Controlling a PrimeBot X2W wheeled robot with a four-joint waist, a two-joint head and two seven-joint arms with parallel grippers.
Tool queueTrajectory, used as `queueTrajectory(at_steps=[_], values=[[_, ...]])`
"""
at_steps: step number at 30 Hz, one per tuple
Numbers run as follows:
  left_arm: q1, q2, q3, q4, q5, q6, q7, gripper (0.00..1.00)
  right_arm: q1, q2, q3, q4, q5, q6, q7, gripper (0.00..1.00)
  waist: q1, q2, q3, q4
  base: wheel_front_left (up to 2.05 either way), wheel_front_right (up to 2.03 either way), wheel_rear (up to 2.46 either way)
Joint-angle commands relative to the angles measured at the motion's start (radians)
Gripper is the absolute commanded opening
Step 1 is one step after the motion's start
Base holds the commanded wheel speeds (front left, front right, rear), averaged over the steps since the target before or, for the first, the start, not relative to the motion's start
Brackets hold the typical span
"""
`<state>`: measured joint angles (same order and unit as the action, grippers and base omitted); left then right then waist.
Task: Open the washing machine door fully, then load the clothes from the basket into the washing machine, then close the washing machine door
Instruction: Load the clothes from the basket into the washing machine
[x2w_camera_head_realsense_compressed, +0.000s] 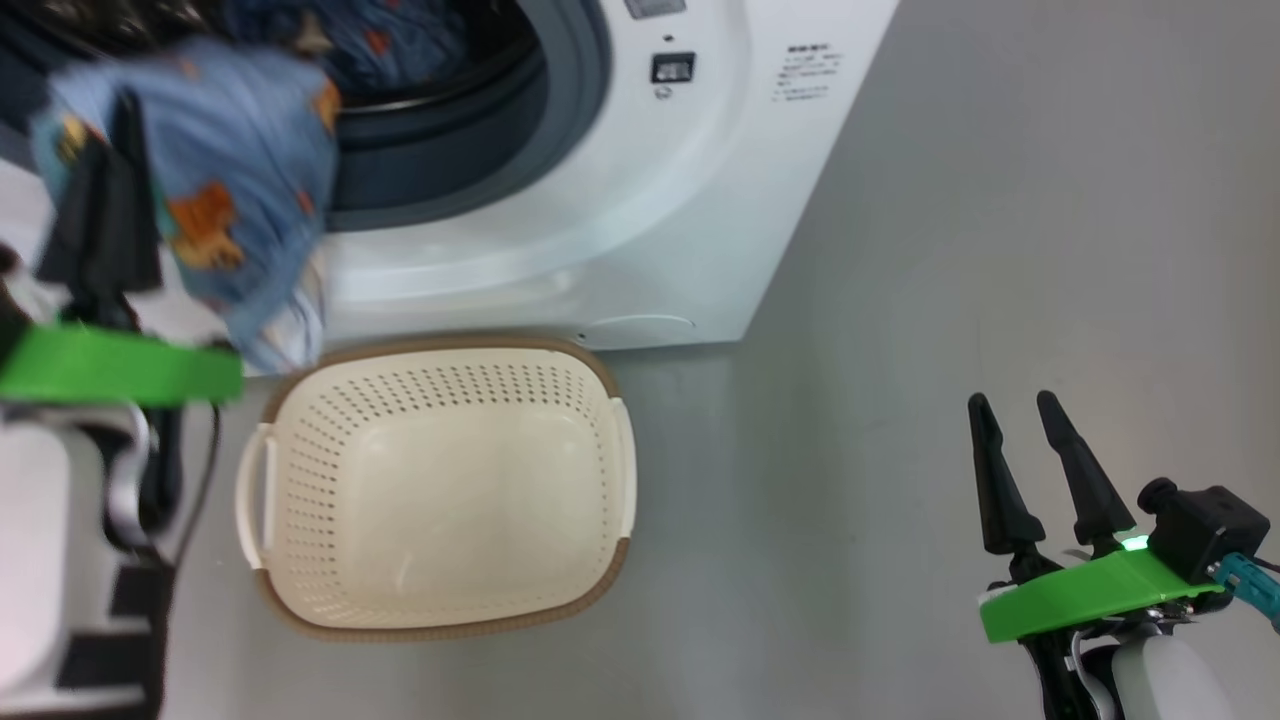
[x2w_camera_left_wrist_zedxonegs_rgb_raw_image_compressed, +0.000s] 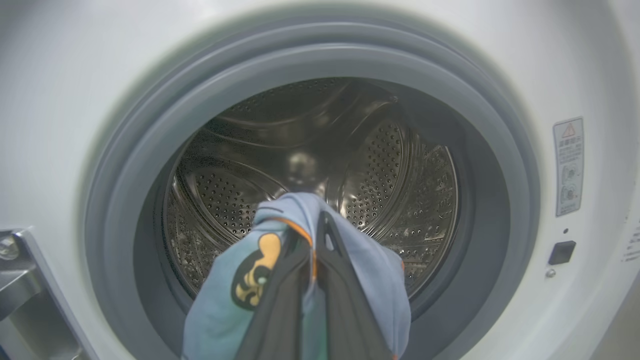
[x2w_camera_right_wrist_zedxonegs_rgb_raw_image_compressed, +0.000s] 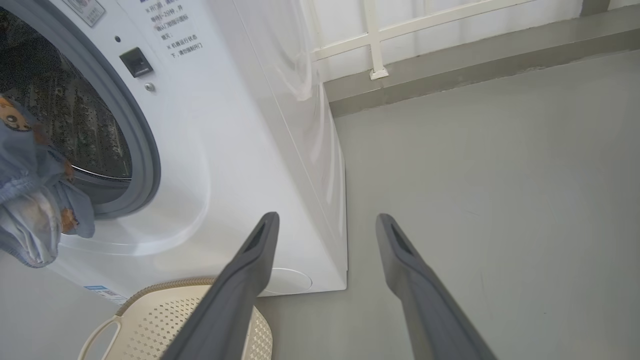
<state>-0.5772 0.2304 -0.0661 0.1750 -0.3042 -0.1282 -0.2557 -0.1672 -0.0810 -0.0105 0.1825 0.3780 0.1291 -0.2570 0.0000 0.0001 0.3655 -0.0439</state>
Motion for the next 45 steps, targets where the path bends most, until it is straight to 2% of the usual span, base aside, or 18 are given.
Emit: queueTrajectory(at_steps=[1,11,16,22,28,36,38,39,41,45], values=[[-0.079,0.052,0.025,0.008,0.005,-0.003,-0.006,0.0,-0.021,0.005,0.029,-0.027,-0.009,0.002,-0.005,1.0,0.0,-0.0001,0.051,-0.047,0.0,0.0,0.0],[-0.318,0.094,-0.01,0.32,-0.036,-0.003,-0.006,0.0,-0.063,0.026,0.043,-0.04,-0.001,0.002,-0.005,1.0,0.0,-0.0001,0.134,-0.127,0.0,0.0,0.0],[-0.402,0.111,-0.025,0.451,-0.038,-0.003,-0.006,0.0,-0.076,0.03,0.053,-0.043,0.003,0.002,-0.005,1.0,0.0,-0.0001,0.162,-0.159,0.0,0.0,0.0],[-0.507,0.159,-0.058,0.567,-0.032,-0.003,-0.006,0.0,-0.091,0.03,0.079,-0.046,0.028,0.002,-0.005,1.0,0.0,-0.0001,0.185,-0.207,0.0,0.0,0.0],[-0.596,0.188,-0.059,0.56,-0.003,-0.003,-0.006,0.0,-0.107,0.031,0.088,-0.051,0.046,0.002,-0.005,1.0,0.0,-0.0001,0.212,-0.235,0.0,0.0,0.0],[-0.646,0.188,0.077,0.338,0.072,-0.002,-0.006,0.0,-0.123,0.031,0.098,-0.064,0.067,0.002,-0.005,1.0,0.0,-0.0001,0.255,-0.253,0.0,0.0,0.0],[-0.625,0.177,0.098,0.345,0.067,-0.002,-0.006,0.0,-0.126,0.031,0.097,-0.065,0.07,0.002,-0.005,1.0,0.0,-0.0001,0.26,-0.252,0.0,0.0,0.0],[-0.614,0.177,0.096,0.359,0.07,-0.002,-0.006,0.22,-0.126,0.031,0.096,-0.065,0.07,0.002,-0.005,1.0,0.0,-0.0001,0.261,-0.251,0.0,0.0,0.0],[-0.595,0.173,0.097,0.413,0.069,-0.002,-0.006,0.98,-0.126,0.031,0.097,-0.064,0.072,0.002,-0.005,1.0,0.0,-0.0001,0.262,-0.248,0.0,0.0,0.0],[-0.579,0.168,0.095,0.48,0.065,-0.002,-0.006,1.0,-0.131,0.031,0.099,-0.062,0.073,0.002,-0.005,1.0,0.0,-0.0001,0.262,-0.239,0.0,0.0,0.0]])
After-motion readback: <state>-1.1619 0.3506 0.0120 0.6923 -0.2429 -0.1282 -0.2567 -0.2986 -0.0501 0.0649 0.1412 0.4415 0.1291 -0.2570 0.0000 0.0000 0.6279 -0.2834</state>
